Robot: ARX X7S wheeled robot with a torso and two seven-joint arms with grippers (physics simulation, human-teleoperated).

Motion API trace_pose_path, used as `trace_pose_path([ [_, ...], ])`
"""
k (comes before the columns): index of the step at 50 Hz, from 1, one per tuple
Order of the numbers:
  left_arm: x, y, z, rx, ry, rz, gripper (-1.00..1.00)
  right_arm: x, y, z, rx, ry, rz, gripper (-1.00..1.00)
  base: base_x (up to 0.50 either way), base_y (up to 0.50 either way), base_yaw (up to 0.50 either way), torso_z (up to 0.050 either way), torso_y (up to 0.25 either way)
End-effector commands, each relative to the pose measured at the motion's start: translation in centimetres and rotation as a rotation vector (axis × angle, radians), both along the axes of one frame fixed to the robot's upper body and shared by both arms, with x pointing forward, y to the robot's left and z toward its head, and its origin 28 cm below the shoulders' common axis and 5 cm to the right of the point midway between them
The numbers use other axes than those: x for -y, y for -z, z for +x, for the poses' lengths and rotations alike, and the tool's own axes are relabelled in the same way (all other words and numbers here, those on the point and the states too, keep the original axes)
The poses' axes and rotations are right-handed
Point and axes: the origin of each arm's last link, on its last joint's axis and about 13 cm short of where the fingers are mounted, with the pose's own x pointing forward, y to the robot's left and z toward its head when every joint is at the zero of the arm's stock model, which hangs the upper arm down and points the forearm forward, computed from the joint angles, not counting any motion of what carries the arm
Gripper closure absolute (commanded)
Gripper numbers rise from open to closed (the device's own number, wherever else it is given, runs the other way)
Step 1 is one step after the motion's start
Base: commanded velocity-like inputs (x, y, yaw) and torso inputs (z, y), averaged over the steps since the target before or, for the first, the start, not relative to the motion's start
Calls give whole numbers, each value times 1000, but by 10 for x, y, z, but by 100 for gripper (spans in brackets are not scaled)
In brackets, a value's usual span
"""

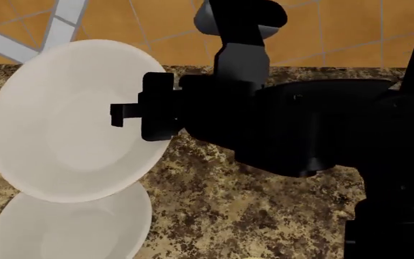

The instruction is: Stack the bowls from largest to smallest.

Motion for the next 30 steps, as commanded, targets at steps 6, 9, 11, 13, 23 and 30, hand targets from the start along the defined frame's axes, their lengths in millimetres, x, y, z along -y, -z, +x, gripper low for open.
trace_pose_path([
  [6, -5, -4, 3, 6, 1, -36, -100, -20, 9, 1, -8, -106, 32, 100, 0, 0, 0, 0, 0],
  [9, -6, -3, 2, 5, 1, -39, -100, -25, 13, 0, -17, -126, 31, 100, 0, 0, 0, 0, 0],
  [11, -6, -1, 3, 3, -1, -39, -100, -27, 15, 1, -22, -135, 27, 100, 0, 0, 1, 0, 0],
  [13, -6, -2, 2, 3, -2, -40, -100, -29, 18, 1, -30, -143, 23, 100, 0, 0, 0, 0, 0],
  [23, -7, 0, 0, 1, -6, -44, -100, -36, 30, 1, -70, -160, -37, 100, 0, 0, 0, 0, 0],
  [30, -8, 1, -1, 1, -7, -47, -100, -37, 34, -1, -79, -162, -66, 100, 0, 0, 0, 0, 0],
])
